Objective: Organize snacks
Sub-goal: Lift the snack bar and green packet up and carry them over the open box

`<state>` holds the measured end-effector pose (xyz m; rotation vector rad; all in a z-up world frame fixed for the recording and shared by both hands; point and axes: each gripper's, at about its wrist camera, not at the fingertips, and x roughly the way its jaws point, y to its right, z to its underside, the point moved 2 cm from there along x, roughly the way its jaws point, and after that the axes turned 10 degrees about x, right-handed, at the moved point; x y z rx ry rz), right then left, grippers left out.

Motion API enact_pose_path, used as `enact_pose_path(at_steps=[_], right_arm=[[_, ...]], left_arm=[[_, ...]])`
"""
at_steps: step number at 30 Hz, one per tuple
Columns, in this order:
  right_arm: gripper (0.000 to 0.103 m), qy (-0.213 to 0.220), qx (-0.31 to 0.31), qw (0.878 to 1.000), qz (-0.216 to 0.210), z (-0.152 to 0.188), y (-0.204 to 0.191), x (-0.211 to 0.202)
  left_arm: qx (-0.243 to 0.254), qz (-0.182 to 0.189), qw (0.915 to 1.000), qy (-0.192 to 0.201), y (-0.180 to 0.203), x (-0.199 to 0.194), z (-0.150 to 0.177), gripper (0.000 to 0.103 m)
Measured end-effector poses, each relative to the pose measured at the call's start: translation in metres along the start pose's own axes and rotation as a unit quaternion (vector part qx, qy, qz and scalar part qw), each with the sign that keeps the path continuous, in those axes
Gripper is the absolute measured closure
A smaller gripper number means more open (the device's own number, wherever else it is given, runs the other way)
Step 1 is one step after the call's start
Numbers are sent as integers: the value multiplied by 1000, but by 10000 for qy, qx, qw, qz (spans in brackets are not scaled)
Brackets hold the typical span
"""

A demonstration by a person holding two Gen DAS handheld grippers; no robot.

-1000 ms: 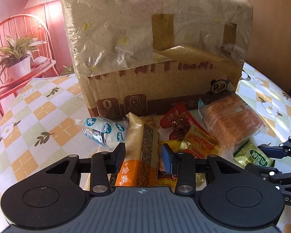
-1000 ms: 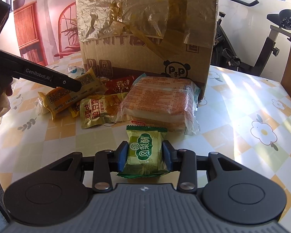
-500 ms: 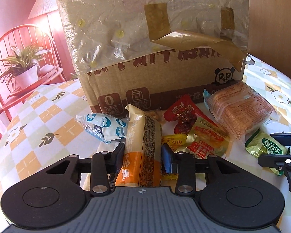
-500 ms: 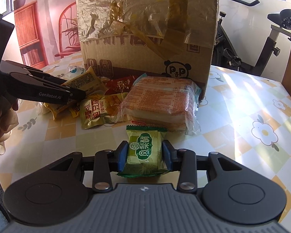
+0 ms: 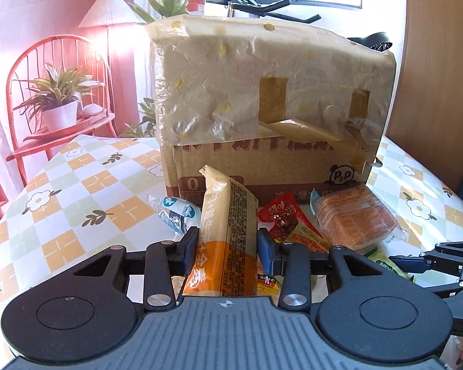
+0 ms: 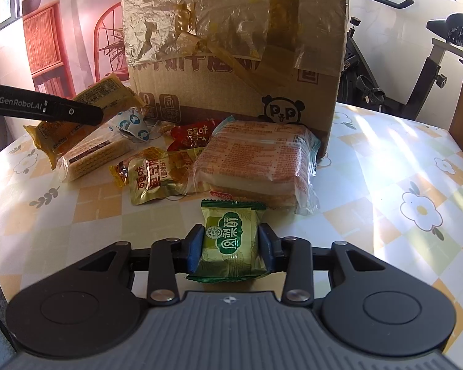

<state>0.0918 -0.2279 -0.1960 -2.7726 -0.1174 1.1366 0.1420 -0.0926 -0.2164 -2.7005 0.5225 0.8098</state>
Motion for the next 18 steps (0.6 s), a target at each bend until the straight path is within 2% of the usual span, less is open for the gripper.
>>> enact_pose_path(at_steps=[5,11,18], right_arm=[[63,-24,19,9999,-113,-3,-1,-5],[63,246,157,9989,-361,-15,-7,-21],[63,557,26,9974,-448,-31,-16,-35]], left_arm=[[-64,21,9999,134,-2,-17,3,60],[-193,18,9996,213,-11,-25,6,60],[-314,58,9987,396,-15,-33,1,60]])
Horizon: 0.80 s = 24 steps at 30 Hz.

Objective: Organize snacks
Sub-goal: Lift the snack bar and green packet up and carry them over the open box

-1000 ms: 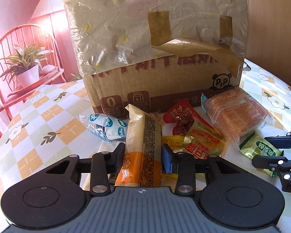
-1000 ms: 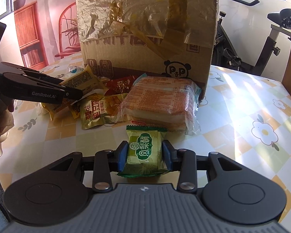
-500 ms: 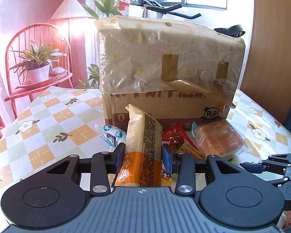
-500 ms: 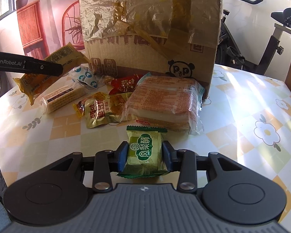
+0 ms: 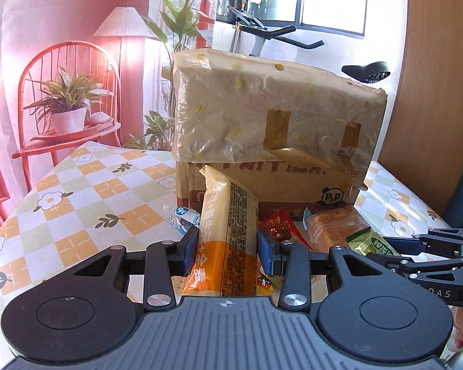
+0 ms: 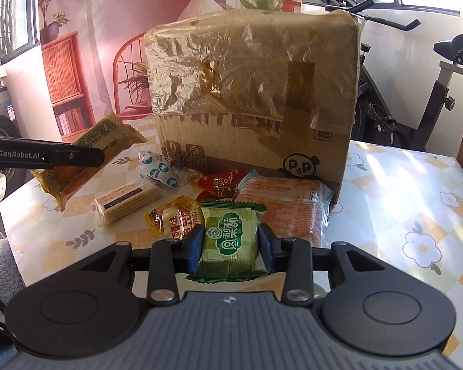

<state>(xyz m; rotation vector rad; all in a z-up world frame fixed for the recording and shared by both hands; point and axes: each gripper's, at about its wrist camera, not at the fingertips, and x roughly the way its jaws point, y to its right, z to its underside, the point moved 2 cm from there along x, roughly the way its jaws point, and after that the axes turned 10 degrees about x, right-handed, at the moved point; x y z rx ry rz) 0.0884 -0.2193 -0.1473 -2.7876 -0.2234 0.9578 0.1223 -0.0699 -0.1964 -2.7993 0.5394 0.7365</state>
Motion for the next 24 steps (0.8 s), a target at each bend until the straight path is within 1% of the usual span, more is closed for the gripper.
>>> enact_pose_path(at_steps=[6,9,11,13,15,17,20,24], right_arm=[[63,504,-155,9986,-53,-36,-5,-15],[63,780,-158,9968,-52,-60,-3,-22],[63,969,-158,9952,-29,-78,-1,-26],[63,1188,-149,9928,8,-102,2,-28],[63,1300,-77,9915,68,-124,8,-24],[63,1340,-19,9909,153,-143,13,-18],[63,1401,-5,9897,308,-176,19,-6],[63,1274,106,9906,483,-207,27,17]], left_arm=[[-230,-37,9993,287,-11,-9,-27,61],[-163,-131,9988,432,-15,-13,-51,61],[-81,-122,9983,557,-17,-13,-72,61],[9,-131,9974,710,-18,-11,-94,61],[41,-123,9964,842,-19,-4,-118,60],[62,-58,9955,940,-19,5,-141,60],[151,10,9946,1022,-15,23,-166,60],[180,127,9959,882,-10,59,-195,60]])
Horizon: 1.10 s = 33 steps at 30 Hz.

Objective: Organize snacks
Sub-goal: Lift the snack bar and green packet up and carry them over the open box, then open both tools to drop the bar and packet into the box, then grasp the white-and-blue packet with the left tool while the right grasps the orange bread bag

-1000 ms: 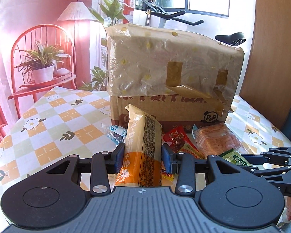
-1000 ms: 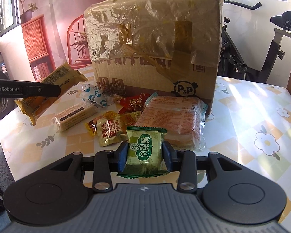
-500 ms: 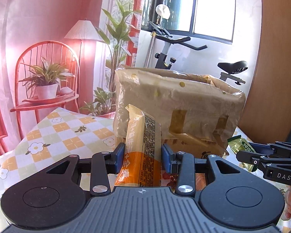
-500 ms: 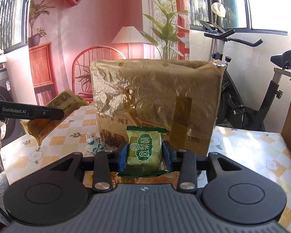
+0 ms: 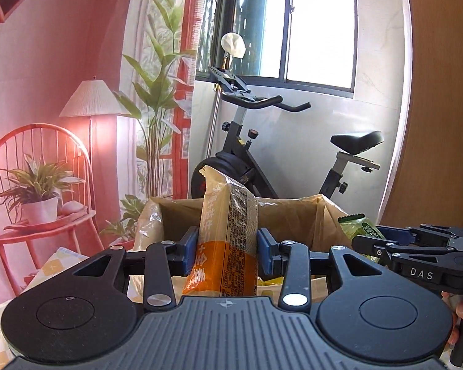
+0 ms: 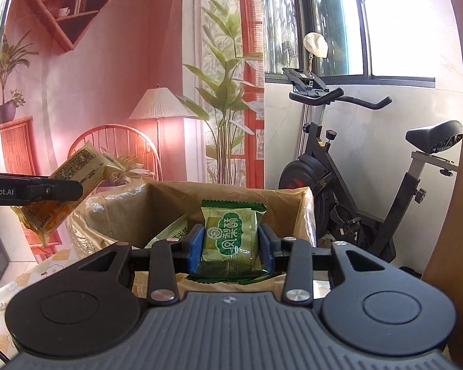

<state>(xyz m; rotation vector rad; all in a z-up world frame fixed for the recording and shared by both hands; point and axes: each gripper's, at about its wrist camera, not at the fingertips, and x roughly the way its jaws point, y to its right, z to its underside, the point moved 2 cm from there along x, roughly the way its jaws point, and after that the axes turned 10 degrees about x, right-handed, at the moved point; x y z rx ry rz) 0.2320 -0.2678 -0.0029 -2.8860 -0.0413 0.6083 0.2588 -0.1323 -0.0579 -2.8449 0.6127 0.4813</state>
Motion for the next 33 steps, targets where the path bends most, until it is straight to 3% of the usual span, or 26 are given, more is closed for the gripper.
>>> enact_pose_path(at_steps=[5,7,9,16,26,28,33], right_arm=[[62,-321,124,9992,189,-8,8,33],[60,-349,167,9990,217,-8,11,38],[55,-353,168,9990,222,-9,14,37],[53,-68,450,9989,-136,-5,19,1],[45,-1,719,9970,-302,50,22,-44],[33,-43,696,9973,-242,62,23,-45],[18,-400,656,9970,-13,103,25,-35]], left_arm=[[65,85,9998,-196,-1,40,-6,59],[45,131,9997,-202,-2,47,-7,47],[32,188,9996,-216,-6,49,-7,45],[-187,195,9992,-301,-25,7,10,45],[-686,-147,9933,-915,-60,-37,88,45],[-806,-114,9911,-1050,-61,-36,103,45],[-887,-155,9871,-1324,-58,-32,133,45]])
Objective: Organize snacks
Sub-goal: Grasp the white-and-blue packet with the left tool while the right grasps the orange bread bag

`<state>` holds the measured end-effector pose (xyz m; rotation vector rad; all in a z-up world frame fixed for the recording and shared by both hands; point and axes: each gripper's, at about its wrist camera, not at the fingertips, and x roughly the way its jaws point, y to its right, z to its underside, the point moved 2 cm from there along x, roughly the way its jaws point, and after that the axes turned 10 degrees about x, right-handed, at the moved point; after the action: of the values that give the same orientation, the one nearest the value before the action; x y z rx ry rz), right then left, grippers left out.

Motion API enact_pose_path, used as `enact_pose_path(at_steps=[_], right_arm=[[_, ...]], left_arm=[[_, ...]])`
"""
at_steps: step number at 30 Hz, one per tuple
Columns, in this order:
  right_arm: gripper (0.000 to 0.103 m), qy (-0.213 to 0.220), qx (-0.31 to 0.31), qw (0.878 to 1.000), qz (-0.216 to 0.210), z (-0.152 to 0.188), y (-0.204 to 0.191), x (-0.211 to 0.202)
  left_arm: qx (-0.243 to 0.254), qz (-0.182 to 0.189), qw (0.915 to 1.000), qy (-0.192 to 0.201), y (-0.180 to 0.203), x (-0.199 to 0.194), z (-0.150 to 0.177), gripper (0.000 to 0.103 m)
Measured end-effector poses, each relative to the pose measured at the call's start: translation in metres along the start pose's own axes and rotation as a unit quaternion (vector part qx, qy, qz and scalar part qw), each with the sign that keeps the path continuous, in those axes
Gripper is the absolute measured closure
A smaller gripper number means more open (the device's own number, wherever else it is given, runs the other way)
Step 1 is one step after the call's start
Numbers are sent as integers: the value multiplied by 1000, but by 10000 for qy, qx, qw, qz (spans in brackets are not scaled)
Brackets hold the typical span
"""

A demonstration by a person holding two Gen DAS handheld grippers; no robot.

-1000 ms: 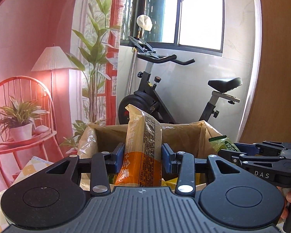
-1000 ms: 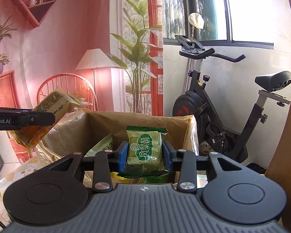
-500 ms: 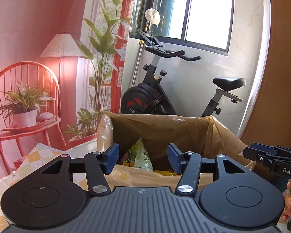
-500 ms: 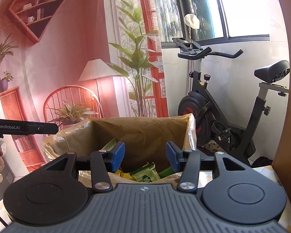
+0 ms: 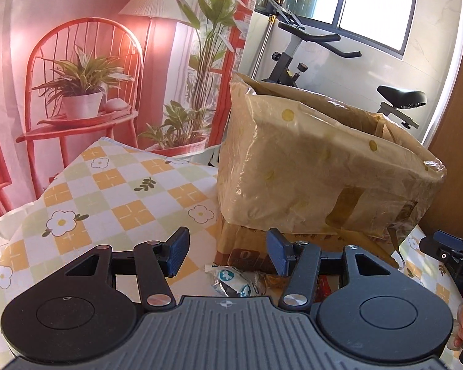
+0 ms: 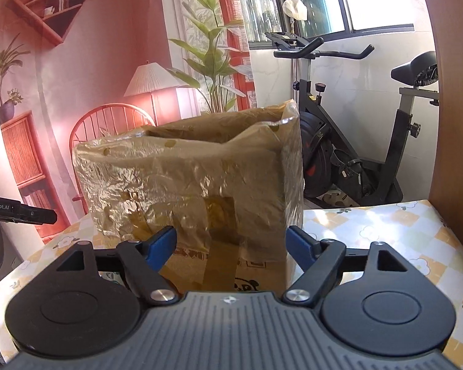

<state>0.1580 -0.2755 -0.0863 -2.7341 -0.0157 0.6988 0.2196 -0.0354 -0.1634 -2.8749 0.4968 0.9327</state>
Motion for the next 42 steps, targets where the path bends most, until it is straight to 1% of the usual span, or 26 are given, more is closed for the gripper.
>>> enact_pose_path(at_steps=[1,3,6,8,10,12,13,16,20,24,26,27,28,32,38,42], right_arm=[[15,-70,-8,10000,70,7,1,4],[14,-320,-61,9993,201,24,4,16],[14,-823,28,9965,118,45,10,35],[14,-1028,179,9945,99,53,15,45],[11,-1260,301,9915,135,59,19,57],[11,-1511,360,9878,112,64,19,66],[10,-1555,329,9873,86,66,17,68],[7,-1514,-86,9883,181,71,2,70],[7,-1475,-507,9870,399,82,-9,72],[7,-1359,-417,9886,504,87,-5,69],[11,-1298,-399,9895,490,89,-4,66],[17,-1245,-379,9904,459,91,-4,64],[19,-1199,-365,9911,453,92,-4,63],[23,-1059,-304,9930,416,95,-3,61],[24,-974,-271,9942,379,97,-2,59],[24,-950,-289,9944,355,98,-1,57]], left_arm=[[17,0,10000,-47,0,2,3,45],[76,-20,9999,-100,0,6,8,45],[234,-166,9995,-130,0,11,12,45],[258,-187,9994,-163,1,15,16,45],[242,-139,9994,-228,-1,20,19,45],[259,-139,9991,-291,-2,23,21,45],[259,-170,9990,-331,-3,24,22,45],[320,-167,9986,-376,-13,21,15,45],[568,-377,9971,-344,-31,11,-2,45],[690,-489,9957,-368,-44,6,-9,44],[708,-433,9956,-429,-42,9,-4,42],[708,-357,9958,-464,-38,13,1,42],[688,-282,9961,-483,-34,16,6,42],[495,35,9970,-598,-21,36,24,42],[186,179,9965,-798,-6,72,23,40],[-203,172,9948,-981,-2,90,28,40]])
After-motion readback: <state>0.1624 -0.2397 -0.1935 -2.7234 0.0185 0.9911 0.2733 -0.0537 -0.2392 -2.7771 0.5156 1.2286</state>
